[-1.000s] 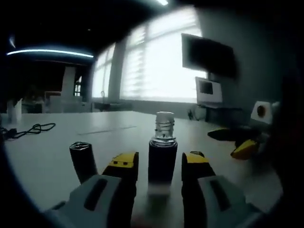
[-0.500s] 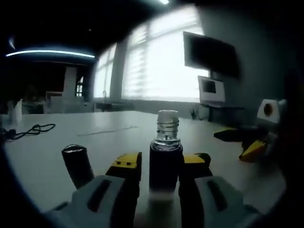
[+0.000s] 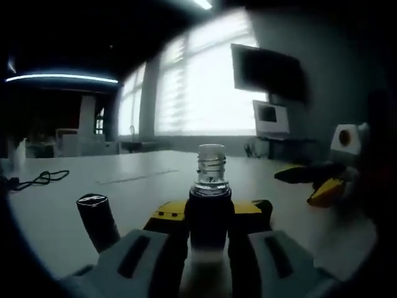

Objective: Pick up cosmetic bottle twist off cap place on table pick up cap screw tight cap place on table

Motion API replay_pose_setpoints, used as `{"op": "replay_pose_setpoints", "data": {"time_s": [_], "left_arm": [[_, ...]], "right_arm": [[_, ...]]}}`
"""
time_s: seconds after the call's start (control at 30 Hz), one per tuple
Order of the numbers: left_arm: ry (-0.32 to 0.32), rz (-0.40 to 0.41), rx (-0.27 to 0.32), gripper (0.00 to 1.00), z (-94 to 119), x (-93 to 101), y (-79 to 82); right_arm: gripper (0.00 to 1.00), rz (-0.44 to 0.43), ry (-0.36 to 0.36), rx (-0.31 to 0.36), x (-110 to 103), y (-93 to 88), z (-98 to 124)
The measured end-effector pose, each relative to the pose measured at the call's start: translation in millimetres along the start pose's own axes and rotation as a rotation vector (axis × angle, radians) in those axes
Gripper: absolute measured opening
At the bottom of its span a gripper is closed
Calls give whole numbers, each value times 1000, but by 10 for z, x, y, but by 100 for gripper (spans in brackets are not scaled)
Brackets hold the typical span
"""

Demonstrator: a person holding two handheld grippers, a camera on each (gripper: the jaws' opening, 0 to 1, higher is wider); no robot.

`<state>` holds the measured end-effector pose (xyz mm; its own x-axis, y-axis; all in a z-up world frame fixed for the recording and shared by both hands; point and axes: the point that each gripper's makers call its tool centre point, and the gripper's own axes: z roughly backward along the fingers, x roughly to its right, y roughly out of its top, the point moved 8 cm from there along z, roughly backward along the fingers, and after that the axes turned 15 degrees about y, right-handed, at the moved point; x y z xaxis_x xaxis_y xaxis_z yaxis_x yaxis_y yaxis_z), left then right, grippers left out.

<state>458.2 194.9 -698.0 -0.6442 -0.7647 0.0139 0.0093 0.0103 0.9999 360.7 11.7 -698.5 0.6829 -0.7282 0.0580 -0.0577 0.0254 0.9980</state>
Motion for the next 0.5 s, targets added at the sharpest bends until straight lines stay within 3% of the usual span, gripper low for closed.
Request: {"op": "replay_pose_setpoints", "data": {"time_s": [0.37,0.5], "left_arm": [[-44,15,-11,14,7,18,6],[-53,-14,17,14,37,40,3]], "right_arm": [[42,-4,-1,-2,8,-7,2],[42,-1,-3,-6,8,-10,1]]}}
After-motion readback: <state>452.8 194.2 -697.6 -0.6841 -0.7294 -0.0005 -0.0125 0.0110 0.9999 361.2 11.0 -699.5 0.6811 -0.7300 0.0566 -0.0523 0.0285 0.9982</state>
